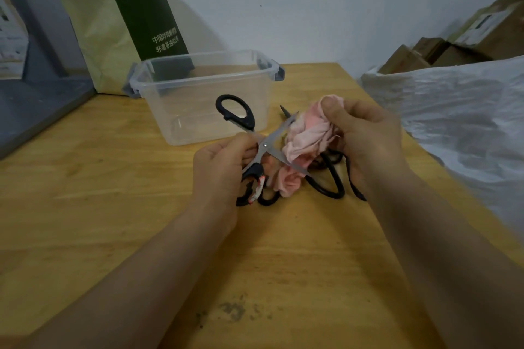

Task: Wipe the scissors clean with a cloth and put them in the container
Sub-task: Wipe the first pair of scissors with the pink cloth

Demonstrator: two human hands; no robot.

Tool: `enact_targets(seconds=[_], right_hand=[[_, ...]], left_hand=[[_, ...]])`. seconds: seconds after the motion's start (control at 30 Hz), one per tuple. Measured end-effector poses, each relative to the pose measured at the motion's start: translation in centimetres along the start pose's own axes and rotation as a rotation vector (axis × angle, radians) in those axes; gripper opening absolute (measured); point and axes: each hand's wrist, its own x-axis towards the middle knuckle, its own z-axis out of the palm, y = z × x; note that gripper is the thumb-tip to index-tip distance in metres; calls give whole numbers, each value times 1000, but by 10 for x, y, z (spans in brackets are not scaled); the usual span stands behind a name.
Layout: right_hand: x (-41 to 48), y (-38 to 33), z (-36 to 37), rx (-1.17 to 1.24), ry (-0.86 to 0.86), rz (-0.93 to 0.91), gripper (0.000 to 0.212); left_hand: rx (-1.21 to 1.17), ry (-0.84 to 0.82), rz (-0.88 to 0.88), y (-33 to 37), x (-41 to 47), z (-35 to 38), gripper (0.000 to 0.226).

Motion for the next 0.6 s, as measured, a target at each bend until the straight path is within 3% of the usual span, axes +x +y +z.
enact_targets(seconds=[0.13,0.23,0.37,0.6], right_hand=[[-17,7,14,-438,-190,-324,12],[-19,20,21,-782,-316,-487,22],[-17,25,23,-709,-244,-507,23],[-18,27,27,-885,-430,-591,16]], left_hand=[[-16,15,8,0,0,-1,47],[-1,9,34,-1,1,-1,44],[24,-7,39,-4,1,-1,42],[69,74,8,-7,2,-3,29]])
